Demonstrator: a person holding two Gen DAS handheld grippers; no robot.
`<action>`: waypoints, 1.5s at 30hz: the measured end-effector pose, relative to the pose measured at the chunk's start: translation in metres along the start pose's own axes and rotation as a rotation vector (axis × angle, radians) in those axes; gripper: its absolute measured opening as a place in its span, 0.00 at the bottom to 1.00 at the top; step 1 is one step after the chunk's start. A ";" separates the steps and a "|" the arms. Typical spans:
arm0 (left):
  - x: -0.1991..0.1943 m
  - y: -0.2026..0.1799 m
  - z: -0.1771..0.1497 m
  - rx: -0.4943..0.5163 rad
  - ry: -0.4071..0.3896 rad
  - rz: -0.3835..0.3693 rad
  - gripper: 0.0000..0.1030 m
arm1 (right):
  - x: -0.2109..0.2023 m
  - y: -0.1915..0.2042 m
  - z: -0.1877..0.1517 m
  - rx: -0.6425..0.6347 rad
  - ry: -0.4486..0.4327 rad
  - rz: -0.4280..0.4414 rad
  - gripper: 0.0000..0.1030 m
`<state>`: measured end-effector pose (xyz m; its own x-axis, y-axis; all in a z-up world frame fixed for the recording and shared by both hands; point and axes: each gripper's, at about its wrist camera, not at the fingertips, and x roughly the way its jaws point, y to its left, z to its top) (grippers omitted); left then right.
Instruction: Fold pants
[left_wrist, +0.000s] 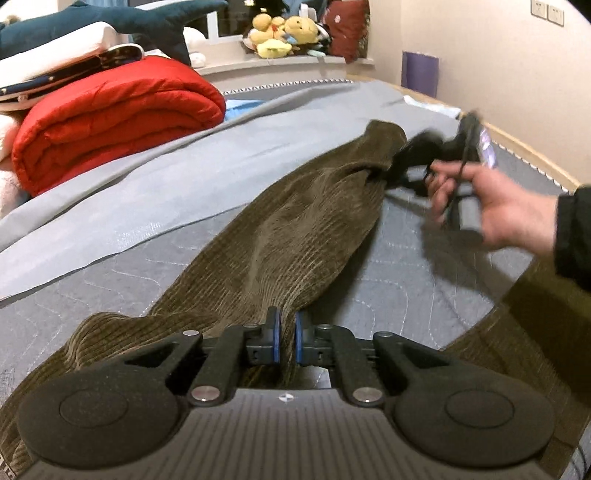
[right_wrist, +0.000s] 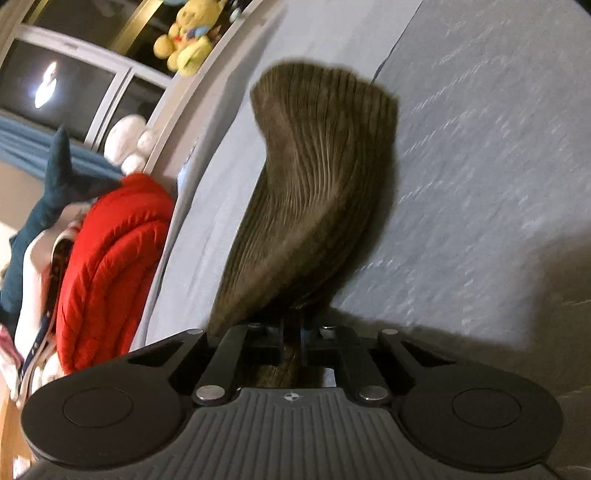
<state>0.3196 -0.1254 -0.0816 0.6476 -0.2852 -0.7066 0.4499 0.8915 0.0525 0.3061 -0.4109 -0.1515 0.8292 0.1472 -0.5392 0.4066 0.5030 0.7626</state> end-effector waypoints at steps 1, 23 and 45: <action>0.002 0.002 0.000 -0.009 0.006 -0.012 0.08 | -0.011 0.005 0.004 -0.021 -0.032 -0.007 0.04; -0.034 0.071 0.002 -0.144 0.110 0.026 0.44 | -0.150 -0.077 0.026 0.108 -0.148 -0.373 0.38; -0.028 0.129 -0.007 -0.246 0.131 0.085 0.44 | -0.151 -0.006 -0.004 -0.076 -0.499 -0.457 0.41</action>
<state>0.3556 -0.0002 -0.0598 0.5847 -0.1719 -0.7928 0.2239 0.9735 -0.0460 0.1769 -0.4326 -0.0757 0.6658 -0.4953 -0.5580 0.7450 0.4825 0.4605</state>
